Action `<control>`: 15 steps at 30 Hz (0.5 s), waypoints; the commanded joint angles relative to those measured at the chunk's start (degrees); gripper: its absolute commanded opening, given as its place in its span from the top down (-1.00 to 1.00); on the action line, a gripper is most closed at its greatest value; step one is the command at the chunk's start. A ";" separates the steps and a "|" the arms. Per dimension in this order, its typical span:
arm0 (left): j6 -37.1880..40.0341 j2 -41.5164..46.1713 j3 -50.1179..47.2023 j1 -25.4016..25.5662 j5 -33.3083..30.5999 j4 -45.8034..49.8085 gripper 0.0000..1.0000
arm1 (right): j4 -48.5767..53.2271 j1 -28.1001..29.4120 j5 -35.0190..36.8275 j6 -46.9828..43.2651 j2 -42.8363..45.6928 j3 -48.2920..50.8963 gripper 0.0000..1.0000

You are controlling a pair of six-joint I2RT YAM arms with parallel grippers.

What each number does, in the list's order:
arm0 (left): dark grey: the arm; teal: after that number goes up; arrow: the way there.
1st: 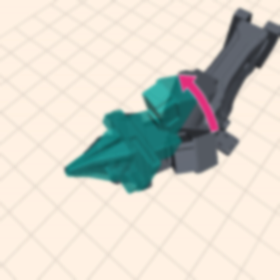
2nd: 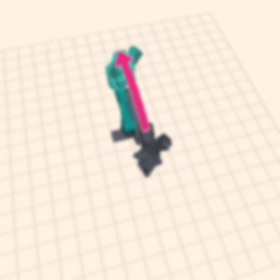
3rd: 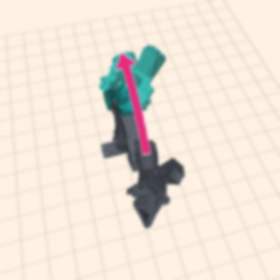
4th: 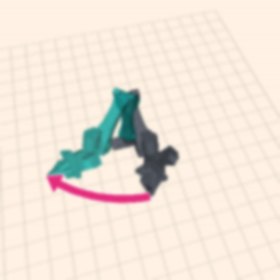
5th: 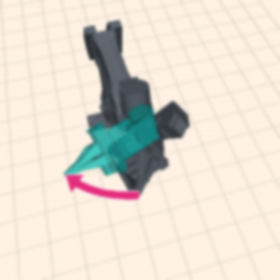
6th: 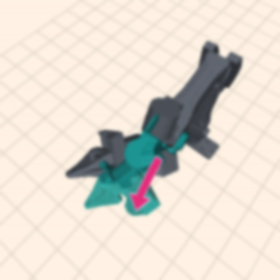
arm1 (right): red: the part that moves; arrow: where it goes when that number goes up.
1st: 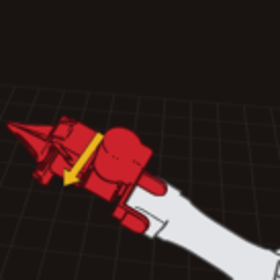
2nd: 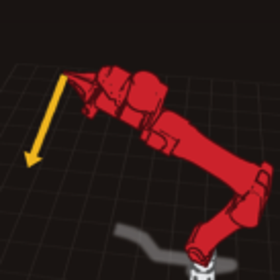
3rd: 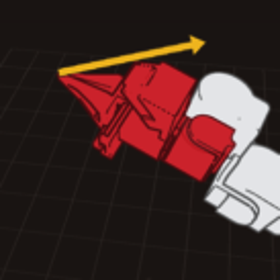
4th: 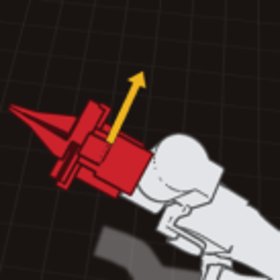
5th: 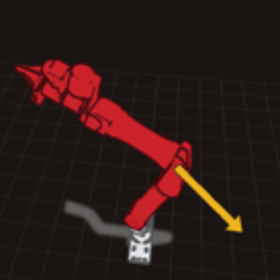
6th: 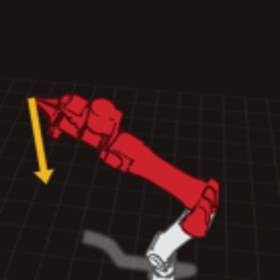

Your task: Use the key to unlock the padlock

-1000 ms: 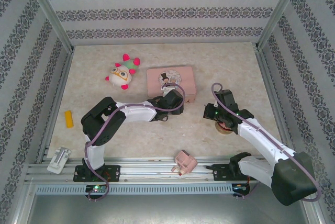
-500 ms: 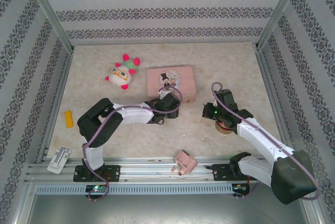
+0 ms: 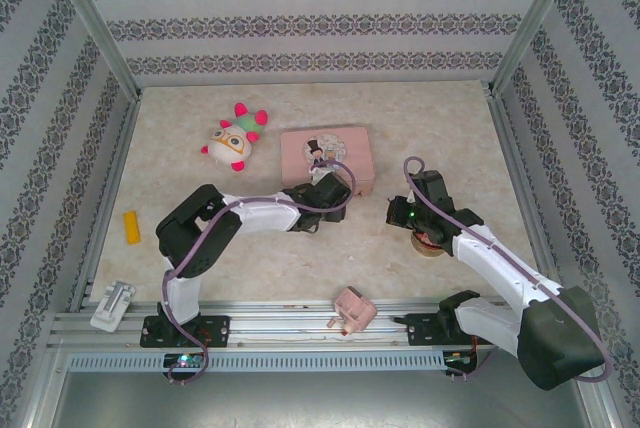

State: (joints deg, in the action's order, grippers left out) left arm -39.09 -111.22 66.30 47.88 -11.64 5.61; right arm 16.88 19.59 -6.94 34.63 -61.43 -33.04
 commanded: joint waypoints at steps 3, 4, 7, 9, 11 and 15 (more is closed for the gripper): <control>2.31 -2.18 3.10 -0.34 -3.10 5.16 -0.13 | -0.92 -0.70 -0.88 0.70 -0.51 -0.27 1.00; 2.31 -2.24 3.30 -0.18 -3.65 5.75 -0.12 | -0.97 -0.70 -0.97 0.70 -0.69 -0.36 1.00; 2.91 -2.59 4.16 0.32 -5.55 7.94 -0.07 | -1.16 -0.67 -1.14 0.62 -1.05 -0.67 1.00; 3.55 -3.22 5.30 0.70 -6.91 9.95 -0.04 | -1.24 -0.70 -1.15 0.52 -1.37 -0.93 1.00; 4.26 -3.87 6.45 1.06 -8.05 11.53 -0.03 | -1.26 -0.70 -1.22 0.39 -1.83 -1.20 1.00; 4.55 -4.35 7.01 1.52 -8.50 12.37 0.00 | -1.71 -0.70 -1.54 0.44 -2.55 -1.50 1.00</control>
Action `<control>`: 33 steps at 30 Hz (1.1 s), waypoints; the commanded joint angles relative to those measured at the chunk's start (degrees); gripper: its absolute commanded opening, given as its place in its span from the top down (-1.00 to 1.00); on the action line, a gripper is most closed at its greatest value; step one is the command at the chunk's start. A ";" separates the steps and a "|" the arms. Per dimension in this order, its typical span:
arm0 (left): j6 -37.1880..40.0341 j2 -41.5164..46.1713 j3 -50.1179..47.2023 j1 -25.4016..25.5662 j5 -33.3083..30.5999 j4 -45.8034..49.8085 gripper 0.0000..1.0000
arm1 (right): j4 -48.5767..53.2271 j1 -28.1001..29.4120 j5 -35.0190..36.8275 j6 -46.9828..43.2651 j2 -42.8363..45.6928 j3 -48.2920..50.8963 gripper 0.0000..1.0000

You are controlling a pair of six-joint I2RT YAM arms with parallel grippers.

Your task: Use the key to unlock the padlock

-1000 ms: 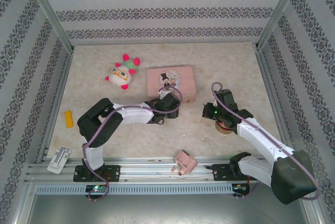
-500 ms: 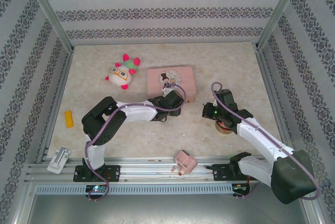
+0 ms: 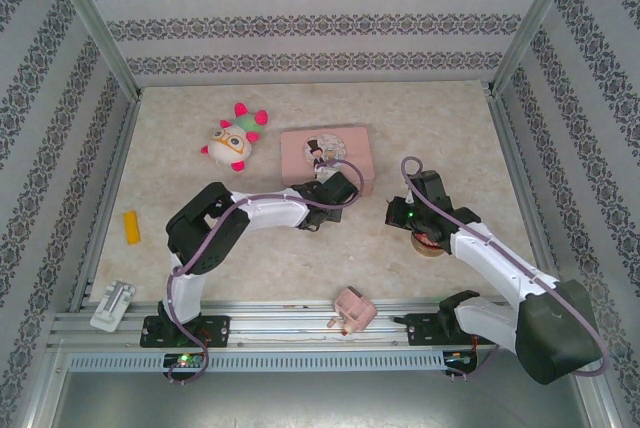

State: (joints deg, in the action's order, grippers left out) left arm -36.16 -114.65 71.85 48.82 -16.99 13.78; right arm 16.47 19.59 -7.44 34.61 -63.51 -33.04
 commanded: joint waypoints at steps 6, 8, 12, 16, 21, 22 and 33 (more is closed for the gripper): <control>1.62 -1.27 1.56 0.91 -2.69 4.28 0.09 | -2.02 -0.70 -1.50 0.55 -0.92 -1.57 1.00; 1.53 -1.52 1.75 1.01 -2.19 4.13 0.10 | -1.97 -0.70 -1.50 0.55 -0.87 -1.68 1.00; 1.45 -1.89 2.10 1.35 -1.91 4.28 0.09 | -2.03 -0.70 -1.52 0.63 -0.68 -1.59 1.00; 1.14 -1.81 1.98 1.63 -1.90 5.06 0.08 | -1.96 -0.69 -1.53 0.72 -0.23 -1.25 1.00; 0.59 -1.96 0.82 2.01 -1.43 5.07 0.07 | -1.92 -0.70 -1.39 0.90 0.20 -0.89 1.00; 0.57 -1.98 0.67 1.97 -1.38 4.94 0.08 | -1.94 -0.70 -1.43 0.90 0.18 -0.89 1.00; 1.97 -1.69 2.22 1.98 -1.25 4.59 0.52 | -1.95 -0.70 -1.61 1.20 1.30 -0.32 1.00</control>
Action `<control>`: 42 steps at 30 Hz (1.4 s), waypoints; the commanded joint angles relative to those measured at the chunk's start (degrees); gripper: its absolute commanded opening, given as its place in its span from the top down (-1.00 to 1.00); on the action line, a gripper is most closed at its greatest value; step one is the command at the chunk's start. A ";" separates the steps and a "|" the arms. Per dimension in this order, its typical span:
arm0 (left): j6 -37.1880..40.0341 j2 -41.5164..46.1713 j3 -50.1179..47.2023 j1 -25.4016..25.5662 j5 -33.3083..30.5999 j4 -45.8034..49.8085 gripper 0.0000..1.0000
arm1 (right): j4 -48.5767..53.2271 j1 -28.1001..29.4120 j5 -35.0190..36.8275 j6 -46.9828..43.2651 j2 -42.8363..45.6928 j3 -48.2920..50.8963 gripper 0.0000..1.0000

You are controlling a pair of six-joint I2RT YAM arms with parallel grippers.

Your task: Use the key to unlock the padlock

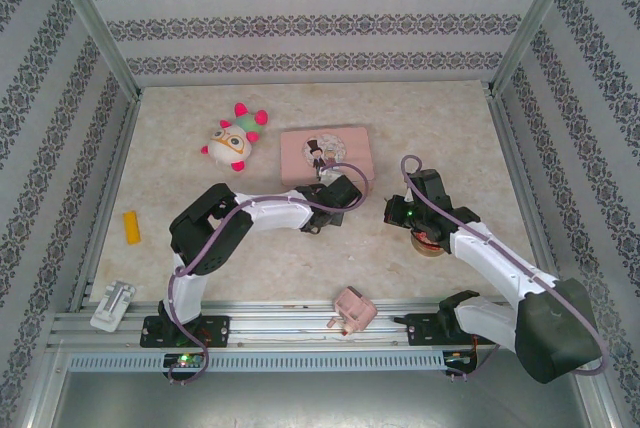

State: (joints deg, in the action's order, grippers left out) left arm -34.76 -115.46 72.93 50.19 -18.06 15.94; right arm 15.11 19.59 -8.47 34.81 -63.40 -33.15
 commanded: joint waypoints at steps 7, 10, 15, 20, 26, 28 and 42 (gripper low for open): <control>-5.24 1.43 3.34 0.52 5.39 3.61 0.72 | -1.30 0.13 -0.53 0.53 2.01 2.50 1.00; -9.40 2.29 3.30 0.44 9.44 1.31 0.79 | -3.88 1.54 -0.67 0.86 2.04 4.90 1.00; -12.78 2.86 2.77 0.43 15.03 -4.36 0.80 | -12.57 4.27 -1.29 1.97 2.38 10.11 1.00; -14.59 2.60 2.94 0.00 16.14 -6.02 0.81 | -21.28 6.20 -3.12 2.13 1.72 14.99 1.00; -19.03 2.70 1.74 -1.37 18.50 -9.91 0.79 | -26.84 8.44 -4.01 0.83 -0.46 17.04 1.00; -20.33 2.87 1.40 -1.72 18.42 -10.90 0.79 | -28.08 8.52 -4.08 1.14 -1.34 17.30 1.00; -27.07 2.95 0.94 -3.08 19.10 -16.36 0.77 | -36.21 11.49 1.72 5.23 -1.47 20.68 1.00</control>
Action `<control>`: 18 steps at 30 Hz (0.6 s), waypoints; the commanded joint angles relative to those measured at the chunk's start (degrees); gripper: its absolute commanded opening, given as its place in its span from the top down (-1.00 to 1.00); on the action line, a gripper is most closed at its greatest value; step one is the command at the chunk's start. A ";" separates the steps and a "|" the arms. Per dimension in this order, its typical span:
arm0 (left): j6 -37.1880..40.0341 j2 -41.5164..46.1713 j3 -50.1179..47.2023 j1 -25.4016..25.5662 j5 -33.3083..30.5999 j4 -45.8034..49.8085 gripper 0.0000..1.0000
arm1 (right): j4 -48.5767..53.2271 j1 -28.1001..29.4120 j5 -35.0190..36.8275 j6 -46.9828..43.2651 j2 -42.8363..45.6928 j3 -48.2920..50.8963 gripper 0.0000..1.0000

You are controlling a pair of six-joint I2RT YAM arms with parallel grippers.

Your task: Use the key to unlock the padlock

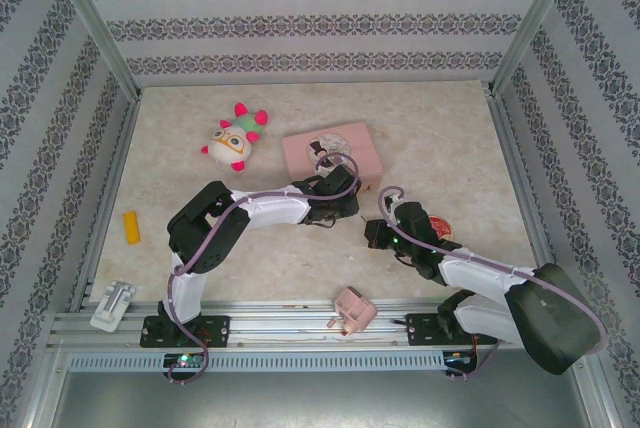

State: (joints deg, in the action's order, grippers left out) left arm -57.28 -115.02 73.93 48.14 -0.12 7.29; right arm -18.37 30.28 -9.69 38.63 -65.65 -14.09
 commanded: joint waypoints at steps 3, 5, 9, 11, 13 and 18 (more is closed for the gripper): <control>-6.03 1.93 0.03 -1.20 2.02 -8.77 0.77 | -4.54 1.18 4.12 2.21 1.13 2.66 1.00; -6.82 1.52 0.16 -1.29 2.71 -9.52 0.77 | -5.60 1.44 4.82 2.42 1.21 3.01 1.00; -7.40 1.29 0.34 -1.29 2.78 -9.86 0.77 | -7.14 1.75 5.13 2.50 0.02 2.75 1.00; -7.40 1.29 0.33 -1.29 2.62 -9.91 0.77 | -8.40 2.05 4.88 2.67 -1.27 2.66 1.00; -7.41 1.29 0.42 -1.29 2.60 -9.96 0.78 | -10.38 2.44 4.54 3.02 -3.05 2.57 1.00; -7.58 1.27 0.16 -1.38 2.50 -9.99 0.78 | -12.95 3.49 4.24 3.03 -7.53 1.04 1.00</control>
State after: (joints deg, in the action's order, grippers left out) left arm -62.28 -115.02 73.73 47.51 2.00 3.66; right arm -27.64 32.91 -5.98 40.84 -71.50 -11.64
